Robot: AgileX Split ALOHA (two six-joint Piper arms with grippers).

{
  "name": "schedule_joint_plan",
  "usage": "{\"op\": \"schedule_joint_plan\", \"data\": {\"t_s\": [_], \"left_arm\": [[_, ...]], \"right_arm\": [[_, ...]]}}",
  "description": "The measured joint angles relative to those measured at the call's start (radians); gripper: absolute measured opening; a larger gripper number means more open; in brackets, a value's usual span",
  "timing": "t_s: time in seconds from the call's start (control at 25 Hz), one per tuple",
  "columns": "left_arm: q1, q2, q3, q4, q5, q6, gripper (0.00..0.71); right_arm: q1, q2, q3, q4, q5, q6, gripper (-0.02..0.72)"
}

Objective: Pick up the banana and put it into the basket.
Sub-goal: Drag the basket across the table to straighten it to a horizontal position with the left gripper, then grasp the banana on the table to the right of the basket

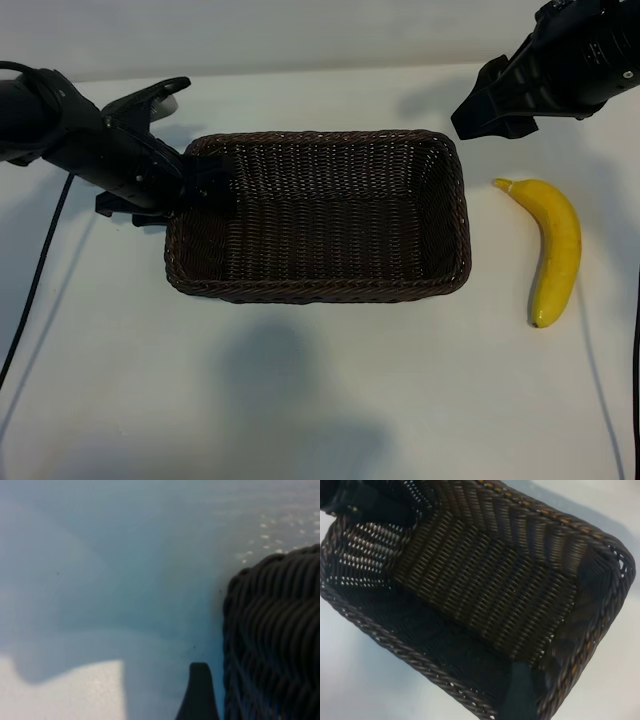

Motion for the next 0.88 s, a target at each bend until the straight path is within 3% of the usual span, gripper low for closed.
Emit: {"op": "schedule_joint_plan", "data": {"t_s": [0.4,0.68,0.88], "left_arm": [[0.000,-0.137,0.000,0.061,0.082,-0.030,0.609],[0.000,-0.313,0.000,0.105,0.181,-0.049,0.608],[0.000,-0.466,0.014,0.105,0.230,-0.029,0.608]], "right_arm": [[0.000,0.000,0.000,0.000,0.000,0.002,0.594],[0.000,0.000,0.000,-0.001,0.000,0.003,0.594],[0.000,-0.012,0.000,-0.073,0.004,0.022,0.594]]}}
